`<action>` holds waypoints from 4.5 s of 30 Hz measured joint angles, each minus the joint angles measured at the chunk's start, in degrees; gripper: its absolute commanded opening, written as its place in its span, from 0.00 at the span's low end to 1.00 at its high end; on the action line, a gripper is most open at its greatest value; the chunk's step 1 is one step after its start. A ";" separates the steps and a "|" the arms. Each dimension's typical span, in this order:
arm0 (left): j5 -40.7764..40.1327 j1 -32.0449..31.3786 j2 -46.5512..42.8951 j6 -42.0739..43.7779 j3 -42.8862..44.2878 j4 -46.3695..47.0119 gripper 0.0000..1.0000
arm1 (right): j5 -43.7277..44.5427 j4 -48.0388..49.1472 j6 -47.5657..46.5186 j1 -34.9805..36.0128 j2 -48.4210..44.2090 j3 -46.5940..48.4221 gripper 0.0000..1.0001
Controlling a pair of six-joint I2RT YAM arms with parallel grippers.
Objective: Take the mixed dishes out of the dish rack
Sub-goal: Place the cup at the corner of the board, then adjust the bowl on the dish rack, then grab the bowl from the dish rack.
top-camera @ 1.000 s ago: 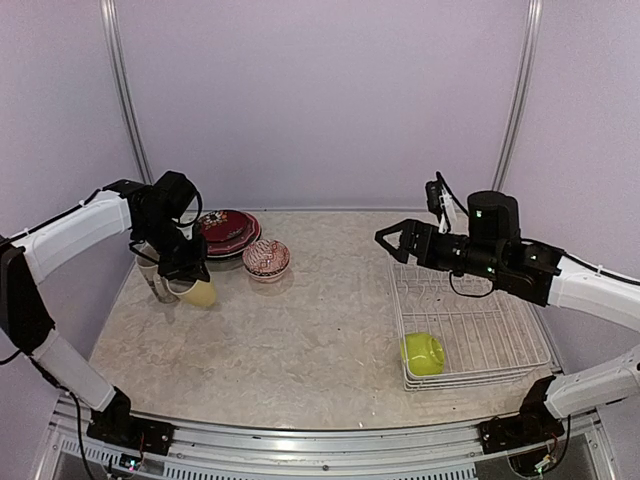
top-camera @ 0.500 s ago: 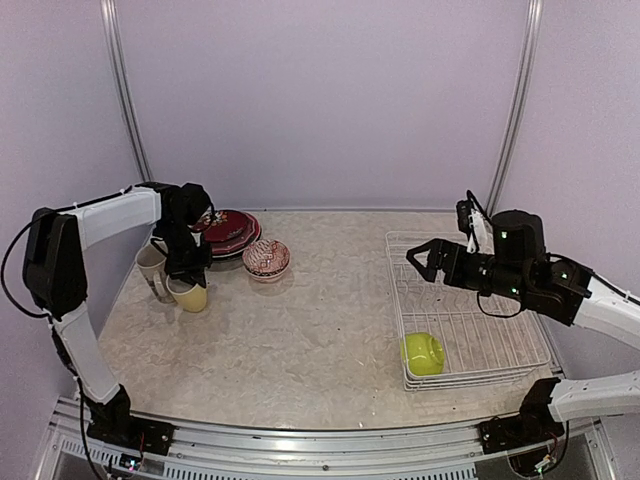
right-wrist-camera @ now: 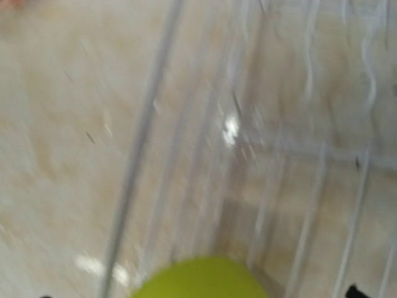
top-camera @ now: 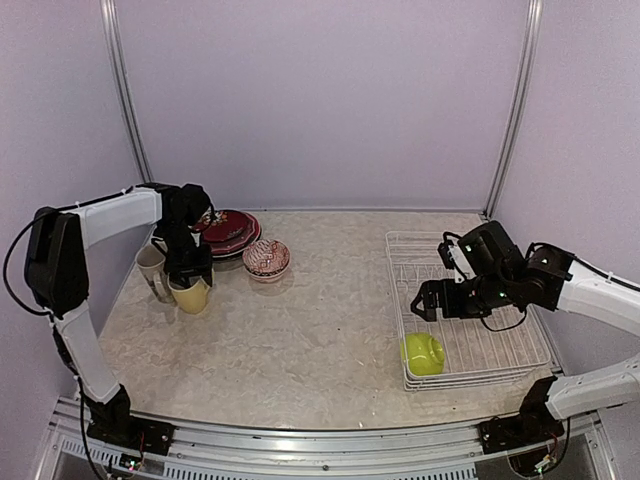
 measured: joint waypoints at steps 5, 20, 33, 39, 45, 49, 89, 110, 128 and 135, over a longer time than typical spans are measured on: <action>0.96 0.00 -2.51 0.13 0.63 -0.39 0.77 | -1.97 -5.95 -0.44 0.50 1.22 -0.02 0.95; 6.67 -6.12 -18.99 4.33 21.75 3.67 0.99 | -7.39 -10.12 -0.59 1.14 7.48 -0.04 0.90; 12.61 -5.44 -16.22 4.70 12.07 10.29 0.99 | -7.45 -10.80 4.31 2.38 6.23 -1.57 0.88; 18.60 -2.97 -16.17 3.32 9.90 12.74 0.99 | -0.92 -16.63 10.36 2.12 1.70 -1.77 0.89; 22.51 -1.75 -16.17 2.27 9.51 14.60 0.99 | 3.56 -22.08 14.05 0.31 -0.83 -1.66 0.87; 23.98 -1.75 -16.17 2.08 9.22 14.97 0.99 | 3.39 -21.97 13.29 0.20 -0.76 -1.51 0.87; 28.37 -1.53 -16.22 1.84 9.18 15.56 0.99 | 9.88 -15.23 5.11 -18.64 -0.37 -1.20 0.85; 34.03 0.76 -16.26 1.03 6.64 18.82 0.99 | -2.27 6.99 -0.92 -29.68 12.74 -12.87 0.29; 36.70 0.66 -16.52 0.17 6.01 19.50 0.98 | -3.19 3.50 1.22 -29.31 -2.64 -16.52 0.00; 39.28 -3.13 -14.93 -0.15 6.01 19.82 0.93 | -8.35 0.68 1.84 -29.24 -12.37 -14.51 0.00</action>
